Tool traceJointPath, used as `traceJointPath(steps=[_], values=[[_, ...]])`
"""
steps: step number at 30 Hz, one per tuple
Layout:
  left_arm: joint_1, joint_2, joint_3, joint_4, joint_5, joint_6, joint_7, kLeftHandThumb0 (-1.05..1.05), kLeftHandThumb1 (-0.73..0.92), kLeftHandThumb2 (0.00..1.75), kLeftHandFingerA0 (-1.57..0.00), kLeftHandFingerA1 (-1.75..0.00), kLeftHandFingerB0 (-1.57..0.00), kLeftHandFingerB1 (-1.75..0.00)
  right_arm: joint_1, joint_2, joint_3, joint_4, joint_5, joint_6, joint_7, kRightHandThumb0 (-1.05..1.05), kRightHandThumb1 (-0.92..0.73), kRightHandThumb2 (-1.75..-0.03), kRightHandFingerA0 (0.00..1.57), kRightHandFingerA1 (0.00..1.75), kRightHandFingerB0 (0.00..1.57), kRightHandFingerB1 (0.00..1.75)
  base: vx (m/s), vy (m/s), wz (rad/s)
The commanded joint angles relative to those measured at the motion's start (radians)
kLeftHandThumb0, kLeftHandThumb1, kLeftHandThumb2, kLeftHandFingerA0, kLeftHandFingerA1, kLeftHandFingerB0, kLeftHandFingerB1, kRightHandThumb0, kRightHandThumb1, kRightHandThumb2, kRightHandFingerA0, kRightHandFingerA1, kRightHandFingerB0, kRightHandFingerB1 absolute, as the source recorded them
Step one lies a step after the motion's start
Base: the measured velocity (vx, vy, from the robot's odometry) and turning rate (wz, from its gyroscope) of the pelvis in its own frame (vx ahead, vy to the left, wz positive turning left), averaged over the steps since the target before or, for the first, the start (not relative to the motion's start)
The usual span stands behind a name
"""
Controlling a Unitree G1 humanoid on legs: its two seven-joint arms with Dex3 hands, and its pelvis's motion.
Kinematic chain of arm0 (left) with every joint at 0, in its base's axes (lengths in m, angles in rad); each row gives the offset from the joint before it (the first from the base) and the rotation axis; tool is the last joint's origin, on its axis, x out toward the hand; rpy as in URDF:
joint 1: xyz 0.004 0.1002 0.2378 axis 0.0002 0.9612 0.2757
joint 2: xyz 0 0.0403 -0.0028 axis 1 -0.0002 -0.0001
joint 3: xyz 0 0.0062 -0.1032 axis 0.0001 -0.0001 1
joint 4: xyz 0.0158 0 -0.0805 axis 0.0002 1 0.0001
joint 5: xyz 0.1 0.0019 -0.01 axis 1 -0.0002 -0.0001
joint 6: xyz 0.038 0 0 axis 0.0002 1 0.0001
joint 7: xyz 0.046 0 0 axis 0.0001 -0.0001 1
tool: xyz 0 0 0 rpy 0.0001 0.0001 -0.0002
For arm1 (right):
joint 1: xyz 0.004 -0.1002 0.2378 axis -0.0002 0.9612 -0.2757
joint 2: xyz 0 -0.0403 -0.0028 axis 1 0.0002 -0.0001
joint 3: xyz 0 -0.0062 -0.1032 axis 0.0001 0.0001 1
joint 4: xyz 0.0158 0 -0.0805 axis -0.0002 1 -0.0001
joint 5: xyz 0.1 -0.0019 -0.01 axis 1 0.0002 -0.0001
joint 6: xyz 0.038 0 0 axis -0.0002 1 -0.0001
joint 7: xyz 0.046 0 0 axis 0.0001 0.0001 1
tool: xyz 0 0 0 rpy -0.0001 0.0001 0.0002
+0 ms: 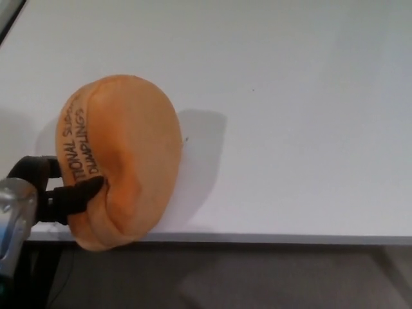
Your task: A soft plate is kept in the center of the table close to the robot and the robot uses its left hand to pick up the plate, turns it upside down and places it back on the table
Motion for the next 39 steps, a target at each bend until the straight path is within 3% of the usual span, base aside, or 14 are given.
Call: traceJointPath(steps=[1,3,10,11,12,16,17,18,23,24,26,29,37,39], values=[[0.064,-0.004,0.062,0.012,-0.025,-0.147,-0.085,-0.54,0.69,0.63,-0.64,-1.37,-0.55,-1.0,-0.001,-0.013,-0.005,0.007,0.021,-0.003,0.014,-0.64,-0.68,-1.02,0.42,0.59,0.25,0.48,0.0,0.0,0.0],[0.079,0.02,0.037,-0.003,0.008,-0.19,-0.1,-0.62,0.65,1.03,-0.71,-0.99,-0.58,-0.74,0.003,-0.012,-0.005,0.003,0.023,0.002,0.013,-0.64,-0.85,-0.66,0.49,0.48,0.33,0.31,0.0,0.0,0.0],[0.093,0.034,0.045,-0.009,0.005,-0.225,-0.137,-0.67,0.79,0.64,-0.68,-1.01,-0.48,-0.51,0.003,-0.015,-0.003,0.004,0.003,-0.009,-0.001,-0.64,-0.86,-0.66,0.48,0.47,0.32,0.31,0.0,0.0,0.0],[0.094,0.035,0.045,-0.009,0.005,-0.226,-0.14,-0.67,0.8,0.64,-0.68,-1.0,-0.48,-0.5,0.003,-0.015,-0.003,0.003,0.002,-0.006,-0.002,-0.65,-0.68,-1.01,0.42,0.58,0.25,0.47,0.0,0.0,0.0],[0.096,0.035,0.046,-0.007,0.005,-0.23,-0.144,-0.64,0.65,1.05,-0.73,-0.97,-0.47,-0.64,0.003,-0.014,-0.002,0.001,0.004,0.0,-0.001,-0.63,-0.85,-0.66,0.48,0.47,0.32,0.31,0.0,0.0,0.0],[0.099,0.028,0.055,-0.004,0.002,-0.239,-0.151,-0.67,0.8,0.63,-0.69,-1.04,-0.54,-0.56,-0.002,-0.017,-0.001,-0.001,0.006,0.003,0.004,-0.66,-0.69,-1.02,0.42,0.59,0.24,0.47,0.0,0.0,0.0],[0.096,0.028,0.051,-0.001,0.004,-0.242,-0.154,-0.66,0.67,1.05,-0.73,-0.97,-0.48,-0.64,-0.005,-0.016,-0.002,0.003,0.004,-0.002,0.001,-0.66,-0.69,-1.03,0.44,0.59,0.23,0.47,0.0,0.0,0.0],[0.094,0.023,0.051,0.0,0.006,-0.242,-0.151,-0.65,0.8,0.64,-0.65,-1.08,-0.51,-0.53,-0.007,-0.017,-0.003,0.004,0.001,-0.001,-0.002,-0.67,-0.85,-0.66,0.49,0.48,0.32,0.31,0.0,0.0,0.0],[0.098,0.018,0.047,-0.01,0.011,-0.24,-0.15,-0.66,0.81,0.64,-0.66,-1.1,-0.49,-0.52,-0.005,-0.019,-0.004,0.003,0.006,0.0,0.004,-0.67,-0.68,-1.02,0.42,0.58,0.25,0.47,0.0,0.0,0.0],[0.096,0.026,0.038,-0.014,0.014,-0.228,-0.158,-0.69,0.85,0.66,-0.67,-1.08,-0.44,-0.47,-0.007,-0.022,-0.004,0.008,-0.003,-0.006,0.0,-0.67,-0.86,-0.66,0.47,0.47,0.31,0.31,0.0,0.0,0.0],[0.092,0.051,0.017,-0.023,0.018,-0.198,-0.19,-0.9,0.81,1.17,-0.27,-0.58,-0.09,-0.39,-0.007,-0.023,-0.004,0.009,-0.005,-0.002,-0.001,-0.67,-0.69,-1.02,0.42,0.57,0.24,0.47,0.0,0.0,0.0],[0.102,0.097,-0.018,-0.043,0.014,-0.197,-0.255,-1.05,0.88,1.28,0.0,-0.08,0.0,0.0,-0.002,-0.025,-0.004,0.005,-0.011,-0.006,-0.004,-0.65,-0.86,-0.66,0.48,0.46,0.31,0.31,0.0,0.0,0.0],[0.12,0.115,-0.053,-0.055,0.056,-0.251,-0.247,-1.02,0.92,0.88,0.0,0.0,0.0,0.0,-0.005,-0.022,-0.005,0.017,-0.005,-0.016,0.0,-0.66,-0.87,-0.66,0.5,0.46,0.32,0.31,0.0,0.0,0.0],[0.121,0.118,-0.057,-0.053,0.063,-0.255,-0.251,-1.02,0.92,0.88,0.0,0.0,0.0,0.0,-0.002,-0.025,-0.005,0.014,-0.002,-0.022,0.007,-0.64,-0.7,-1.02,0.42,0.58,0.24,0.47,0.0,0.0,0.0]])
